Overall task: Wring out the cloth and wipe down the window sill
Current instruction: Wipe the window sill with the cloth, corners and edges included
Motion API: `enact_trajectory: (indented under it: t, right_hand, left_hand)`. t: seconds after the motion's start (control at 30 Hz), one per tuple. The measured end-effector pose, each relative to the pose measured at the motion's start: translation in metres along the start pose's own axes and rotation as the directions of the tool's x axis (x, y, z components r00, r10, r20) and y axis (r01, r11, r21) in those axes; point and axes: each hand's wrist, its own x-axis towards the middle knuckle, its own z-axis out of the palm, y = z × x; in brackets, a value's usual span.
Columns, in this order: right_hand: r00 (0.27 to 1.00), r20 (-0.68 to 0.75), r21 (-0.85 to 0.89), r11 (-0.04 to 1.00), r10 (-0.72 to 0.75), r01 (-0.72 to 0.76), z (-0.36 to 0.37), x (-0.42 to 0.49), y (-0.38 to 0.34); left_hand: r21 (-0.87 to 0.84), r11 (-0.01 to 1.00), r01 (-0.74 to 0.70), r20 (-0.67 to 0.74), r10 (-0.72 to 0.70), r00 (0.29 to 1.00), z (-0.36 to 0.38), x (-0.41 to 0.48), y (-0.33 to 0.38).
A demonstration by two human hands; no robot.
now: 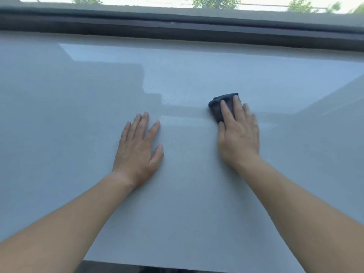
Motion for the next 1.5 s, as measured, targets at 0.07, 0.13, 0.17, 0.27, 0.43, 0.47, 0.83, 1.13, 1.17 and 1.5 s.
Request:
enact_trajectory:
  t: [0.07, 0.13, 0.17, 0.27, 0.43, 0.47, 0.83, 1.13, 1.17, 1.5]
  right_hand:
    - [0.998, -0.04, -0.015, 0.998, 0.058, -0.058, 0.002, 0.005, -0.015]
    - [0.992, -0.019, -0.039, 0.992, -0.123, 0.122, 0.01, -0.008, -0.03]
    - [0.971, 0.008, -0.048, 0.97, -0.237, 0.238, 0.011, -0.014, -0.031]
    - [0.937, 0.094, -0.054, 0.938, -0.337, 0.343, 0.002, 0.004, -0.012]
    - [0.995, -0.052, -0.01, 0.996, 0.087, -0.088, -0.005, 0.057, -0.018]
    - [0.998, -0.058, -0.027, 0.999, 0.031, -0.032, 0.0, 0.054, -0.03]
    - [0.984, -0.071, -0.055, 0.984, 0.164, -0.168, -0.009, 0.123, -0.023]
    - [0.997, 0.009, -0.093, 0.992, -0.08, 0.08, -0.008, 0.157, -0.032]
    - [0.998, -0.033, -0.062, 0.997, 0.051, -0.053, -0.007, 0.165, -0.039]
    - [0.973, -0.006, -0.141, 0.964, -0.231, 0.228, 0.008, 0.183, -0.081]
  left_hand:
    - [-0.005, 1.0, -0.001, -0.006, 0.001, 1.0, 0.0, 0.0, 0.001]
    - [-0.006, 1.0, 0.004, -0.018, -0.004, 1.0, 0.0, -0.001, 0.002]
    - [-0.002, 1.0, 0.011, -0.03, -0.011, 0.999, -0.001, 0.0, 0.003]
    - [0.0, 0.999, 0.05, -0.072, -0.05, 0.996, -0.006, 0.009, 0.005]
    - [-0.067, 0.998, 0.019, -0.104, -0.026, 0.994, -0.015, 0.06, 0.0]
    - [-0.079, 0.997, 0.012, -0.099, -0.02, 0.995, -0.016, 0.073, -0.001]
    - [0.095, 0.995, 0.027, 0.03, -0.03, 0.999, -0.016, 0.143, -0.01]
    - [0.069, 0.997, 0.032, 0.024, -0.034, 0.999, -0.017, 0.144, -0.009]
    - [0.07, 0.997, 0.032, 0.025, -0.034, 0.999, -0.017, 0.145, -0.01]
    - [0.079, 0.997, 0.018, 0.012, -0.019, 1.0, -0.017, 0.146, -0.011]
